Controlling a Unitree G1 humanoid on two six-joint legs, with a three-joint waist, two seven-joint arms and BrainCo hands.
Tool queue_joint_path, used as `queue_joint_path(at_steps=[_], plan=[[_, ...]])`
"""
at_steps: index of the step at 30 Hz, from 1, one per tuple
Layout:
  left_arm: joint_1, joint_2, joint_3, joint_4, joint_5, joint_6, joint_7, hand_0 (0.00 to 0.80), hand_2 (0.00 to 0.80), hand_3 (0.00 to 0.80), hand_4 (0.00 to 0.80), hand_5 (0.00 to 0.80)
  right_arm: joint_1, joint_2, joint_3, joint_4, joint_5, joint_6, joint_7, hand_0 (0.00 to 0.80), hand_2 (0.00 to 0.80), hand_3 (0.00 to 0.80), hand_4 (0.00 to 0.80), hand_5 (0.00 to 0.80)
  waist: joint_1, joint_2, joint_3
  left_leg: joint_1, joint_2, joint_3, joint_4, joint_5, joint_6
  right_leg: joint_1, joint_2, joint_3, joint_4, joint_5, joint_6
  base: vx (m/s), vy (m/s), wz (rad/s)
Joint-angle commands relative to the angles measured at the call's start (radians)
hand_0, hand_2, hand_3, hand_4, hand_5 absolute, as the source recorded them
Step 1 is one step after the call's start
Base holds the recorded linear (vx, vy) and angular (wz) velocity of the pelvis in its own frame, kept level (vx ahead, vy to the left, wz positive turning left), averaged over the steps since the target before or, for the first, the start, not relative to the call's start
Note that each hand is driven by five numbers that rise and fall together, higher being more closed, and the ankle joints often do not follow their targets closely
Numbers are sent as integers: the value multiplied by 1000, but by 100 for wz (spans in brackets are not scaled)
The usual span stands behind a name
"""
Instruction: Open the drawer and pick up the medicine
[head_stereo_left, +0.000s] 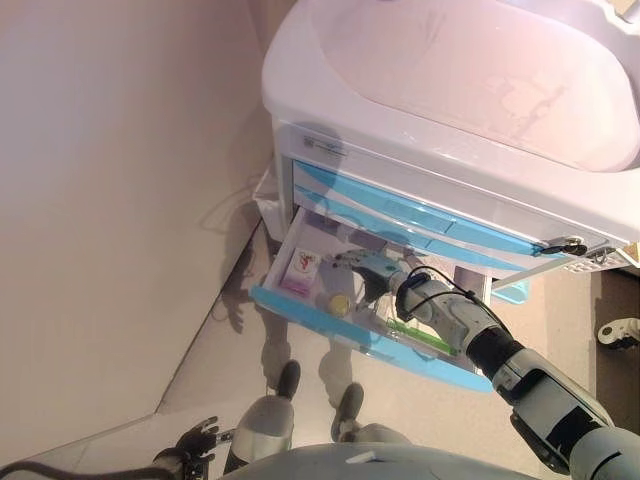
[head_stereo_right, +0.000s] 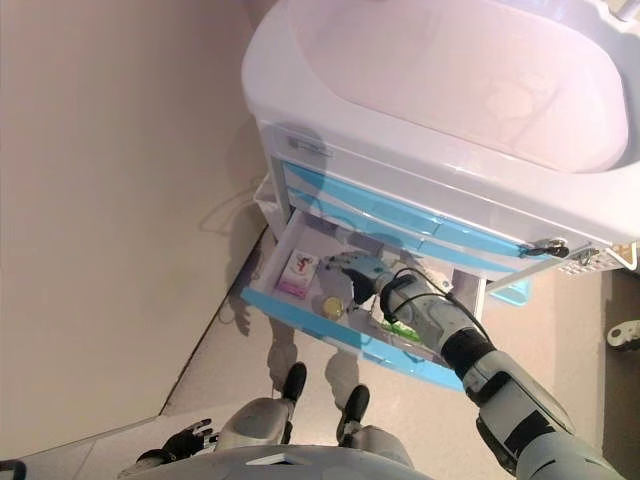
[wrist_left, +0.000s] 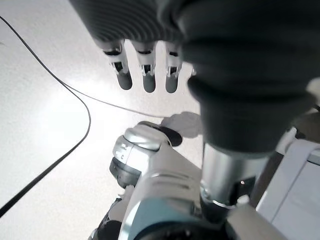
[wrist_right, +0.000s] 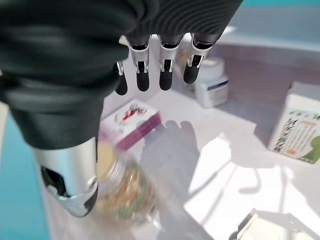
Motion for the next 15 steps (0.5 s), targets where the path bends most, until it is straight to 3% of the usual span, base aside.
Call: queue_joint_path(at_steps=[1,15], plan=[[-51,-26,-28,61,26,3,-2,0,0,0,0,0,-75,-30,54,-2,-55,-64,-31,0,0,0,0,0,18,24,-21,-31,-11,-30,-8,-55,-2,-15,-14,3,107,-62,33,-3,-18,6],[-49,-24,-35,53,44,1,-14,0,0,0,0,0,-83,-42,99,75,-126,-123,-132,0,0,0,0,0,36,35,-17,-45,-19,-53,-8,-48,-4,-19,-16,-17,102,-64,32,1,-4,2]])
